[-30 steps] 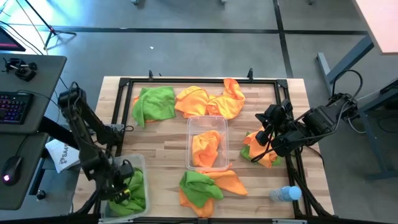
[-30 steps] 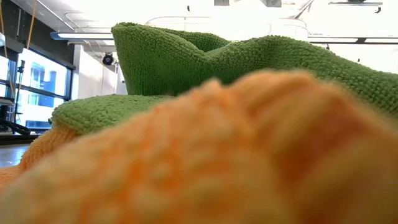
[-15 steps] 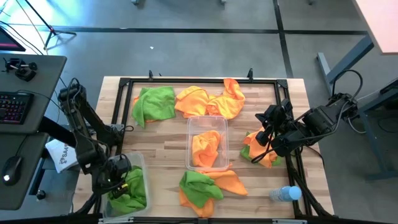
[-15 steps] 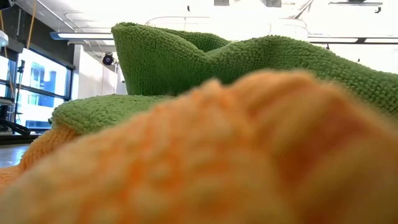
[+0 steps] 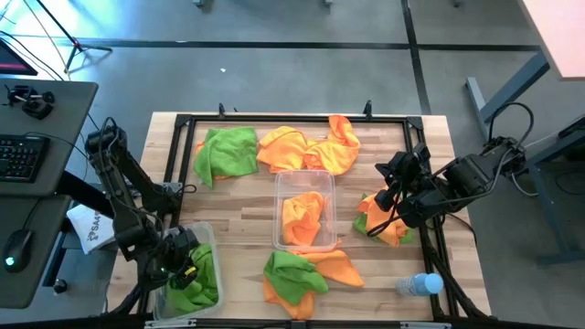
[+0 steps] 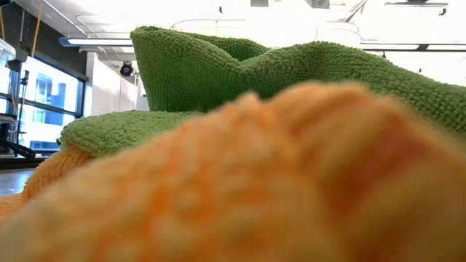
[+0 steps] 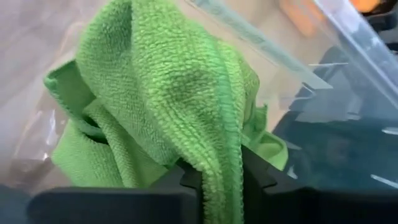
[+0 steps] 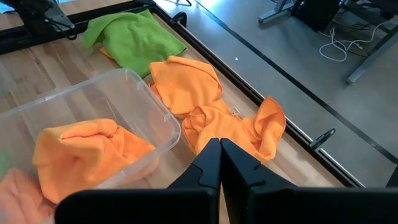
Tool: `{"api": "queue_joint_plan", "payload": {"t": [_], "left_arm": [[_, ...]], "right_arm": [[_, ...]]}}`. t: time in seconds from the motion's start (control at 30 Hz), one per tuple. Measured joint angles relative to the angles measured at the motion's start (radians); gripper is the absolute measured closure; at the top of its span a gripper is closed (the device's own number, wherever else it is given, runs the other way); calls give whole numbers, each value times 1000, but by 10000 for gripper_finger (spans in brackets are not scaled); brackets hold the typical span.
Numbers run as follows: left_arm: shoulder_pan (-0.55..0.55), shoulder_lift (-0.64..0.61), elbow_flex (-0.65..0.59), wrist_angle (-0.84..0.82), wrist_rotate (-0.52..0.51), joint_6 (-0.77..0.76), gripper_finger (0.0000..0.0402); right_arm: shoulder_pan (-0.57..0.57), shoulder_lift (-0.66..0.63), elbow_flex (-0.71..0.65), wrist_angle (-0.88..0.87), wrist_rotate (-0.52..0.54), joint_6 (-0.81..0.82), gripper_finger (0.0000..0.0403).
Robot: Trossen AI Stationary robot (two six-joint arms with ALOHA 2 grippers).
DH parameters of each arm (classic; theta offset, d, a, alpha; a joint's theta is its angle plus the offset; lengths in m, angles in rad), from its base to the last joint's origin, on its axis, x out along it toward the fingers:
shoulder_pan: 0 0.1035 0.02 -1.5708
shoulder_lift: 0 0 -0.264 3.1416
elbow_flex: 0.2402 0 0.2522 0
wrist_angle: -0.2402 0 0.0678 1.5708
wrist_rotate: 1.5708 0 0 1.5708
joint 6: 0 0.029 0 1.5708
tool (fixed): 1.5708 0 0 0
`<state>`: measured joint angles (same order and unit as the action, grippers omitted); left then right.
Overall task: Sort microfiber towel by color & place in baskets
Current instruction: Put the green microfiber towel into the left transparent bin
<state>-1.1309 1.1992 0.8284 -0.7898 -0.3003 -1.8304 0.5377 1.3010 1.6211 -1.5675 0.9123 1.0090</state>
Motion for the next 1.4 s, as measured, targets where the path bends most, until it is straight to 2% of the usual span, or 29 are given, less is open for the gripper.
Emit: {"api": "queue_joint_plan", "payload": {"t": [0.13, 0.27, 0.43, 0.53, 0.73, 0.93, 1.2, 1.4], "left_arm": [[10, 32, 0, -7, -1, -3, 301], [30, 54, 0, -22, 36, 81, 273], [78, 50, 0, -36, 204, 56, 285], [97, 51, 23, -102, 244, 29, 307], [105, 50, 168, -283, 223, 28, 346], [105, 50, 275, -376, 181, 28, 359], [105, 52, 247, -342, 101, 19, 360], [105, 67, 229, -328, 56, -64, 347]], "right_arm": [[-13, 0, 0, 0, -3, -21, 403], [-26, 0, 0, 0, -3, -23, 403], [-45, 0, 0, 0, -3, -49, 403], [-60, 0, 0, 0, -3, -49, 403], [-75, 0, 0, 0, -3, -49, 403], [-75, 0, 0, 1, -3, -68, 403], [-75, 0, 0, 1, -3, -68, 403], [-75, 0, 0, 2, -4, -68, 403]]}}
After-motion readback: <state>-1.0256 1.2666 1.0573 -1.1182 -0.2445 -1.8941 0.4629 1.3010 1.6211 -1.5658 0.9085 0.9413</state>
